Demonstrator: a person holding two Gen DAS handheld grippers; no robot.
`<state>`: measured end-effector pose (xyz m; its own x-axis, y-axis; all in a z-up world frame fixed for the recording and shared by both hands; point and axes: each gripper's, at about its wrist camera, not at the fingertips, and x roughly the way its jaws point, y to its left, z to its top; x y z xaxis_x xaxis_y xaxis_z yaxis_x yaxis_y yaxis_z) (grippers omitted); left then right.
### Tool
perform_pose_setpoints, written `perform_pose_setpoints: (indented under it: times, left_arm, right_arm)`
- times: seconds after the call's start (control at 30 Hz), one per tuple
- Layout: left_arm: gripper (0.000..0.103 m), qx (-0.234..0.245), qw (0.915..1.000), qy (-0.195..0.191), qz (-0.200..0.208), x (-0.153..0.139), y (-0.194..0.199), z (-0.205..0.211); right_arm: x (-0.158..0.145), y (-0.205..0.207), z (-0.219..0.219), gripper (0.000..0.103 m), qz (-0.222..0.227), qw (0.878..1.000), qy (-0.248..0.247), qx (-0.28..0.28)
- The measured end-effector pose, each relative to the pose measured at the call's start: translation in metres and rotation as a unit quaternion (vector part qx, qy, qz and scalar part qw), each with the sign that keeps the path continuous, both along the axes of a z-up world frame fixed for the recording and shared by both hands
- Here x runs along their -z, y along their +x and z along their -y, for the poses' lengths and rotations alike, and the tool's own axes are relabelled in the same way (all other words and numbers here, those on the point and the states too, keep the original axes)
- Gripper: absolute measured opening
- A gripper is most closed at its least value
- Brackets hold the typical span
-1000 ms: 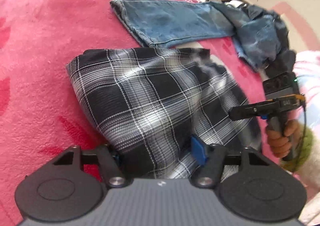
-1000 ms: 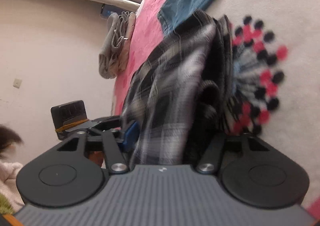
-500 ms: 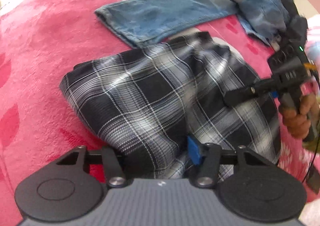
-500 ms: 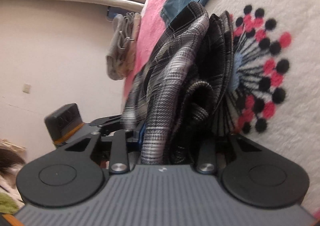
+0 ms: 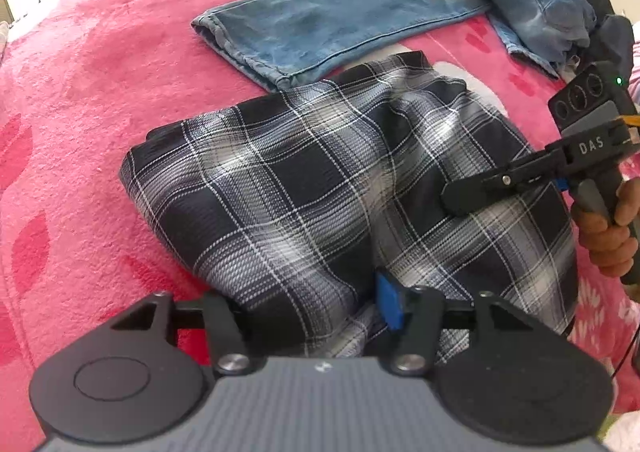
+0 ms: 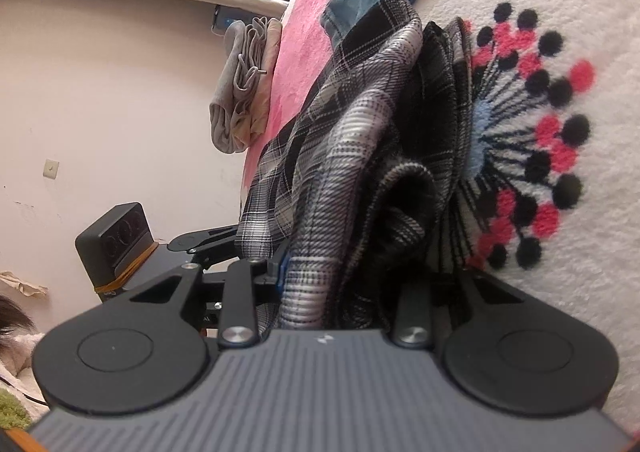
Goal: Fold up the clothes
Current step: 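Hold the folded plaid fabric closed with both grippers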
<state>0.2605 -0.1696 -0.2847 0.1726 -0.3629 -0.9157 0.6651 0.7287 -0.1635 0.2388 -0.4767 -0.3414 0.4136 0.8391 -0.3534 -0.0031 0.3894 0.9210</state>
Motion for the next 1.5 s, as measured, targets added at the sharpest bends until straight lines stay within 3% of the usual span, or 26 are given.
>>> perform_pose_setpoints:
  times: [0.33,1.5]
  left_arm:
    - [0.065,-0.010,0.9998,0.016,0.003,-0.001,-0.004,0.004]
    - [0.062,-0.007,0.9981,0.052,0.033,-0.004,-0.009,0.015]
  right_arm:
    - [0.004,0.007,0.000,0.034,-0.010,1.000,0.015,-0.006]
    - [0.000,0.012,-0.012,0.033,0.008,0.999,-0.027,-0.021]
